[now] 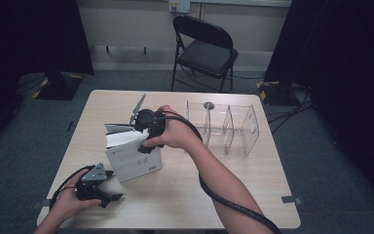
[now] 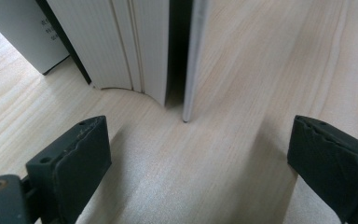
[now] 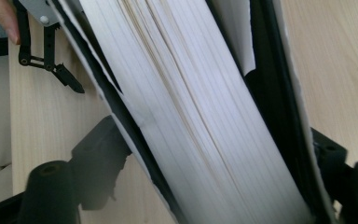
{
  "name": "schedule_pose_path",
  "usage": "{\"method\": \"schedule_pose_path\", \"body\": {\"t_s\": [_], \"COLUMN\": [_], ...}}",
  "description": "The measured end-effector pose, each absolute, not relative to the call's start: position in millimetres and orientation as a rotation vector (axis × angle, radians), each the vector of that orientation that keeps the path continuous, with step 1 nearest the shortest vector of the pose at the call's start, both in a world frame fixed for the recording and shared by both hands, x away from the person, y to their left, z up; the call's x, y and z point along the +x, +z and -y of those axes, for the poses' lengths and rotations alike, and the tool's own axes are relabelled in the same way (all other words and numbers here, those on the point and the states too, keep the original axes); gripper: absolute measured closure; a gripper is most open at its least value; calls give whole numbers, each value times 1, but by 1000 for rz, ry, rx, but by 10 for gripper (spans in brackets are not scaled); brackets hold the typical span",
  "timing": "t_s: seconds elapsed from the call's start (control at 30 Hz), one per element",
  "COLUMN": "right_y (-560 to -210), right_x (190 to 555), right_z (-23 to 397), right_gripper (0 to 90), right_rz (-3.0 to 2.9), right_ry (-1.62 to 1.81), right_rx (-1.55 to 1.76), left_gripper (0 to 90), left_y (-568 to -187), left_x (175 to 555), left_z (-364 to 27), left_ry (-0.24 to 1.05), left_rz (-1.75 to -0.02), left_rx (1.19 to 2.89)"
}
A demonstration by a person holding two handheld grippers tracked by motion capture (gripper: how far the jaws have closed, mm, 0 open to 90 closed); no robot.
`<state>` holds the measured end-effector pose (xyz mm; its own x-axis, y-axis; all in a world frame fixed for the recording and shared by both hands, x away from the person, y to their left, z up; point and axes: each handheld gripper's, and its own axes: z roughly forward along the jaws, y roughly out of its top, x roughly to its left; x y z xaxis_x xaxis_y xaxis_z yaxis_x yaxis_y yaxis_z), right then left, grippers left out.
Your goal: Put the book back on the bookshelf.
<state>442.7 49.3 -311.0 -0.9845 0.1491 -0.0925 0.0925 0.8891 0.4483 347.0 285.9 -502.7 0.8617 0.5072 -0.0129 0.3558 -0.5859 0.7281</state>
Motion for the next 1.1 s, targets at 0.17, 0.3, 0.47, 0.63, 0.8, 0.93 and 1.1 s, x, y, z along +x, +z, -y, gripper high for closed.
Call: {"method": "schedule_pose_path", "body": {"t_s": [0.17,0.3,0.47,0.63,0.8,0.93,1.1], "right_y": [-307,-304,-303,-302,-303,-303,-305], "right_x": [438,431,425,419,416,412,415], "right_z": [-48,-43,-36,-19,0,6,2], "right_gripper": [406,514,521,522,522,507,477], "right_rz": [-2963,-2987,-2983,-2999,-2994,-2979,-2991], "right_ry": [672,673,669,673,692,695,707], "right_rx": [118,93,175,253,276,296,356], "left_gripper": [54,54,52,50,46,45,44], "left_y": [-502,-502,-502,-502,-503,-503,-502], "left_x": [348,347,348,349,349,349,349], "left_z": [-286,-286,-286,-286,-286,-285,-286], "left_ry": [266,265,249,248,257,257,255], "left_rz": [-614,-618,-623,-619,-620,-621,-620], "left_rx": [2260,2261,2264,2267,2263,2262,2265]}}
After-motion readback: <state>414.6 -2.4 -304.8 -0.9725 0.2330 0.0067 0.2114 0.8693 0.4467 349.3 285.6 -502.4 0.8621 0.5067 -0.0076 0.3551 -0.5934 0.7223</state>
